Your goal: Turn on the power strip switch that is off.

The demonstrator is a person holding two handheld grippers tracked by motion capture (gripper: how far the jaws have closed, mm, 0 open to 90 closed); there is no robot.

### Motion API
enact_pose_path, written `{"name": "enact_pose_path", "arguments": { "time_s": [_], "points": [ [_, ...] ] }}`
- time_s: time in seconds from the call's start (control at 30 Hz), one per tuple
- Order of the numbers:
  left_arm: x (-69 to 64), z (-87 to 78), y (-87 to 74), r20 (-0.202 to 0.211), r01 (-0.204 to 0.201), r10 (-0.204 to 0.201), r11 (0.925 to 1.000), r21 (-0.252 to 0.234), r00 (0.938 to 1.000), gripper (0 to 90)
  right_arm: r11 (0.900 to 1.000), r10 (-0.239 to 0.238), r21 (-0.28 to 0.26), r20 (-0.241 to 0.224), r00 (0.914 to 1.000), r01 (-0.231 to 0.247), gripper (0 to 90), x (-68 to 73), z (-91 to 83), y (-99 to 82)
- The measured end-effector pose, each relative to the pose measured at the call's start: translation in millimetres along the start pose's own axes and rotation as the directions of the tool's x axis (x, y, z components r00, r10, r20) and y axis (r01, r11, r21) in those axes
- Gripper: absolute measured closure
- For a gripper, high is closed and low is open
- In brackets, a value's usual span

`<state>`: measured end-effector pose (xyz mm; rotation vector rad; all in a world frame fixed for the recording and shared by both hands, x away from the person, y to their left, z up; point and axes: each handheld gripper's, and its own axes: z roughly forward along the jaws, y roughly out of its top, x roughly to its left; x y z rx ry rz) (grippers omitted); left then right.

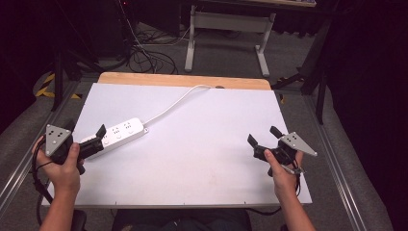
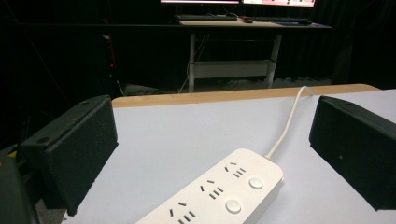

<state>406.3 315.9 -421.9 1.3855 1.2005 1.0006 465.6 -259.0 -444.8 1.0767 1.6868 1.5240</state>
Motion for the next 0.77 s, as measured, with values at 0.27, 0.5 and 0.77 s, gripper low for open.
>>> {"name": "enact_pose_path", "arguments": {
  "time_s": [0.27,0.5,0.77],
  "points": [
    [0.8,0.2,-0.5,0.006,0.002,-0.002,1.0000,0.003,1.0000,1.9,1.0000,-0.007,0.000,-0.011,0.9999,0.007,2.8,0.9,0.1,-0.2],
    [2.1,0.5,-1.2,0.009,0.010,-0.010,0.9999,0.004,0.9999,2.3,1.0000,-0.010,0.000,-0.013,0.9999,0.010,2.7,0.7,0.3,-0.4],
    [2.6,0.2,-1.9,0.009,0.017,-0.017,0.9999,0.004,0.9998,2.7,0.9999,-0.012,0.004,-0.014,0.9998,0.012,2.7,1.0,1.2,-0.6]
  ]
}}
